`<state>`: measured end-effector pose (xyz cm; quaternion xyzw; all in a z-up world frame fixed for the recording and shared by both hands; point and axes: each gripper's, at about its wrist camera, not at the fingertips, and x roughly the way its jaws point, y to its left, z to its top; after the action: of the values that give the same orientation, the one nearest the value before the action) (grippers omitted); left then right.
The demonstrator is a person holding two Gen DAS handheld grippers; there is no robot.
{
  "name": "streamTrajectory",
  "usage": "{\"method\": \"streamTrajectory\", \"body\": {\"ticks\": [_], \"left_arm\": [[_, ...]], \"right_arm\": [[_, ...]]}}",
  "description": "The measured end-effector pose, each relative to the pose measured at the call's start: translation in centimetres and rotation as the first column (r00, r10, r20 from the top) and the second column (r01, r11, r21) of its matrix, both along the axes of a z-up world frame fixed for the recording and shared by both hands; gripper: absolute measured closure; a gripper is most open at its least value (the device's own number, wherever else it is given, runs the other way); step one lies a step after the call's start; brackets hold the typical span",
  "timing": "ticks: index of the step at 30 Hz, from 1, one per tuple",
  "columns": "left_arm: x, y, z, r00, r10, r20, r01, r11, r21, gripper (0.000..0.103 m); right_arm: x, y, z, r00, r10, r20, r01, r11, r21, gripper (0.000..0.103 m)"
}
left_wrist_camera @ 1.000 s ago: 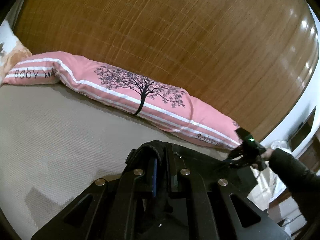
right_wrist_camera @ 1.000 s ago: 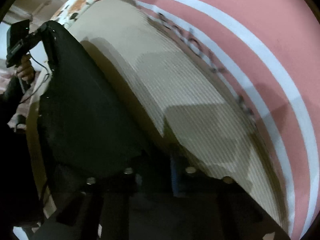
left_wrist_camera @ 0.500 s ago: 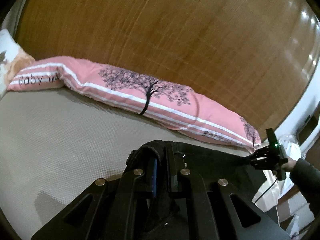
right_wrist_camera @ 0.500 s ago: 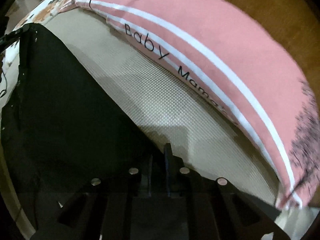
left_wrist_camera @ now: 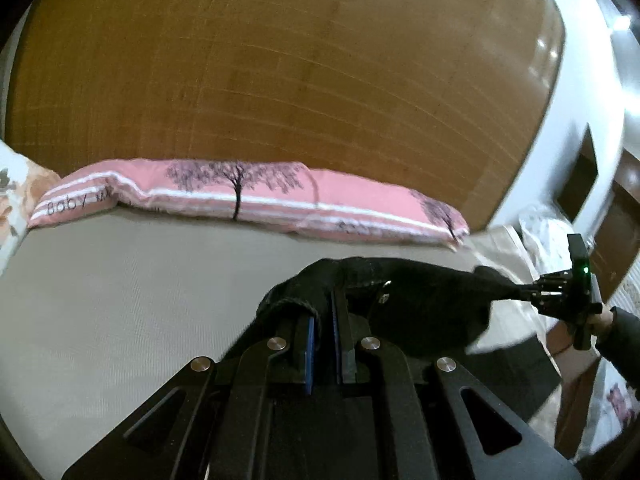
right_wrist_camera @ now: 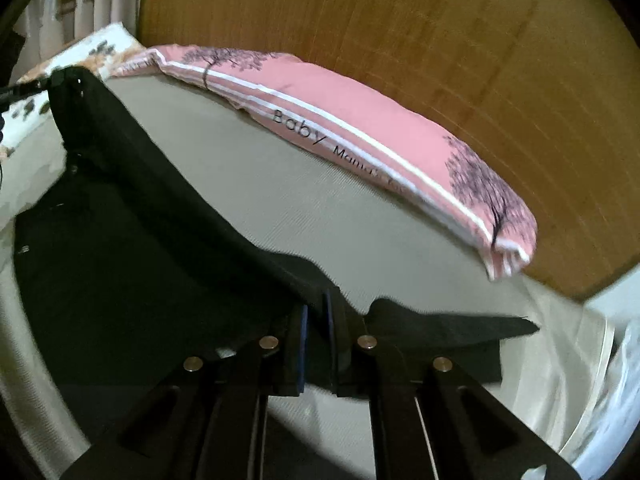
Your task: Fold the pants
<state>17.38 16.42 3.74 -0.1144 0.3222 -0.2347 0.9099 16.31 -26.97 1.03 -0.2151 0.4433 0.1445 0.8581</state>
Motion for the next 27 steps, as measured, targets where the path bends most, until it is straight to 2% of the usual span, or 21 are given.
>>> {"method": "streamTrajectory", "body": {"ticks": [3,5,9,13,16,19,21,22,23,24,25,27], "left_arm": [[-3.4,0.5,-1.0,0.999,-0.026,-0.038,0.027,1.0,0.014,0.095],[-5.4,1.1,-2.6,0.995,-0.029,-0.095,0.031,0.999,0.017,0.094],[-8.0,1.4,-5.8,0.981,-0.034,-0.192,0.049,0.996,0.074,0.093],[-9.1,1.1,-9.3,0.955,-0.013,-0.296,0.064,0.985,0.162,0.091],[-9.6,0.7,-10.9,0.94,0.028,-0.34,0.046,0.977,0.208,0.089],[-10.0,0.4,-11.3,0.933,0.066,-0.355,0.02,0.972,0.234,0.086],[-10.3,0.3,-11.2,0.928,0.088,-0.361,-0.001,0.972,0.235,0.083],[-10.4,0.5,-11.0,0.924,0.107,-0.367,-0.018,0.971,0.237,0.079],[-10.5,0.8,-10.9,0.917,0.121,-0.38,-0.035,0.974,0.226,0.077],[-10.9,1.2,-10.8,0.912,0.128,-0.389,-0.05,0.977,0.205,0.074],[-11.1,1.6,-10.6,0.906,0.135,-0.401,-0.069,0.982,0.174,0.068],[-11.7,2.8,-10.7,0.883,0.146,-0.447,-0.119,0.989,0.089,0.066]], "right_arm": [[-4.5,-0.6,-1.1,0.998,-0.035,-0.045,0.037,0.998,0.044,0.097],[-7.1,-0.8,-3.0,0.993,-0.05,-0.108,0.059,0.995,0.082,0.097],[-10.9,-0.4,-7.4,0.975,-0.069,-0.21,0.091,0.991,0.099,0.097],[-12.3,0.1,-10.8,0.959,-0.079,-0.272,0.105,0.991,0.081,0.097],[-12.2,-0.1,-11.5,0.957,-0.1,-0.273,0.129,0.988,0.088,0.096],[-12.1,-0.4,-11.4,0.952,-0.136,-0.275,0.175,0.977,0.123,0.091],[-12.2,-0.5,-11.4,0.95,-0.156,-0.269,0.197,0.972,0.13,0.085],[-12.3,-0.5,-11.2,0.949,-0.167,-0.268,0.21,0.967,0.142,0.082],[-12.7,-0.4,-11.1,0.947,-0.175,-0.268,0.222,0.963,0.153,0.074],[-13.0,-0.5,-10.8,0.946,-0.186,-0.264,0.235,0.958,0.166,0.068],[-13.3,-0.4,-10.5,0.948,-0.191,-0.254,0.24,0.954,0.179,0.066],[-13.9,-0.4,-9.9,0.95,-0.196,-0.244,0.246,0.949,0.197,0.057]]}}
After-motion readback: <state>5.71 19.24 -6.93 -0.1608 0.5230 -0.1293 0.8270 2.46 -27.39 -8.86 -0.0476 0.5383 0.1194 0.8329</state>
